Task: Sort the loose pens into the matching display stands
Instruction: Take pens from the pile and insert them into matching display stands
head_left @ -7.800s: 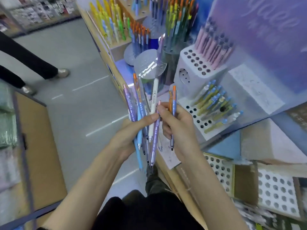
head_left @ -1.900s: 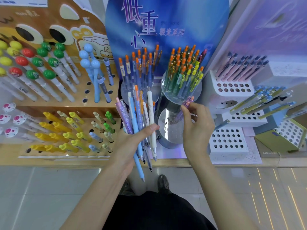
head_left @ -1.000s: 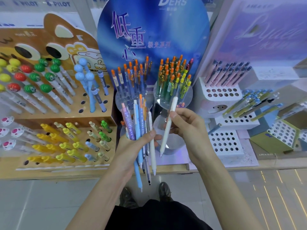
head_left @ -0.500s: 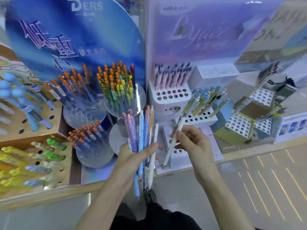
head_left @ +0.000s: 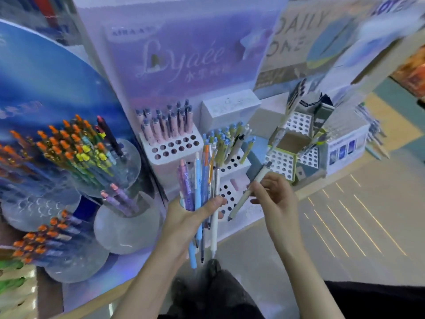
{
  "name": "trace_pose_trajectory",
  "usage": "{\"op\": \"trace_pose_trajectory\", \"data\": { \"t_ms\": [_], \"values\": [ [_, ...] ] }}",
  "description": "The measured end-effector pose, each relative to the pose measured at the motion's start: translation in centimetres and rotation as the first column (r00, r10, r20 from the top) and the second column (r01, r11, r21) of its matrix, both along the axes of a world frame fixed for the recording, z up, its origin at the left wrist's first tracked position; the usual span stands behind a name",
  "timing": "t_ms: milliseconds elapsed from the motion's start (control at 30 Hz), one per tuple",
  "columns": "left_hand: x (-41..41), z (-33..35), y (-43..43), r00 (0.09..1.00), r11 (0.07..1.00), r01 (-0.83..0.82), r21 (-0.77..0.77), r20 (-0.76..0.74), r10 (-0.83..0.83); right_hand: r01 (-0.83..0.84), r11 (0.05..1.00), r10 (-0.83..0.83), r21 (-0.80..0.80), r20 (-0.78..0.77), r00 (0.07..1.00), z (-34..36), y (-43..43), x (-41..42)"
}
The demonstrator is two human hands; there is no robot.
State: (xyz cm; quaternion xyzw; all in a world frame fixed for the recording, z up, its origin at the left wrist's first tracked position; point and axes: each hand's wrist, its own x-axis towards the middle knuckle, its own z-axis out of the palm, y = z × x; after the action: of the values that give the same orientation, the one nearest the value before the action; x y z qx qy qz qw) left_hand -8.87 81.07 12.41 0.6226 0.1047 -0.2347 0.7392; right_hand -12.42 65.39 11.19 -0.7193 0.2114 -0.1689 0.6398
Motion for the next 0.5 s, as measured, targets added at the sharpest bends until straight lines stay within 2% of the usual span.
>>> {"op": "trace_pose_trajectory", "data": {
  "t_ms": [100, 200, 333, 500],
  "values": [
    [0.7, 0.6, -2.4, 0.999, 0.999, 0.029, 0.026, 0.020, -0.030, 0.013, 0.998, -0.012, -0.059, 0.018, 1.000, 0.7, -2.9, 1.0],
    [1.7, 0.8, -4.4, 0.998, 0.996, 0.044, 0.072, 0.036, -0.047, 0.111, 0.988, -0.106, -0.109, 0.053, 0.993, 0.8, -6.6, 2.8],
    [3.3, 0.8, -8.0, 0.997, 0.996, -0.054, 0.066, 0.064, 0.050, 0.230, 0.961, -0.209, -0.151, 0.141, 0.968, 1.5, -12.8, 6.6],
    [4.4, 1.0, -13.1, 0.989, 0.989, -0.139, 0.059, 0.052, 0.136, 0.157, 0.943, -0.099, -0.293, 0.201, 0.975, 2.4, -19.1, 11.2]
  ]
}}
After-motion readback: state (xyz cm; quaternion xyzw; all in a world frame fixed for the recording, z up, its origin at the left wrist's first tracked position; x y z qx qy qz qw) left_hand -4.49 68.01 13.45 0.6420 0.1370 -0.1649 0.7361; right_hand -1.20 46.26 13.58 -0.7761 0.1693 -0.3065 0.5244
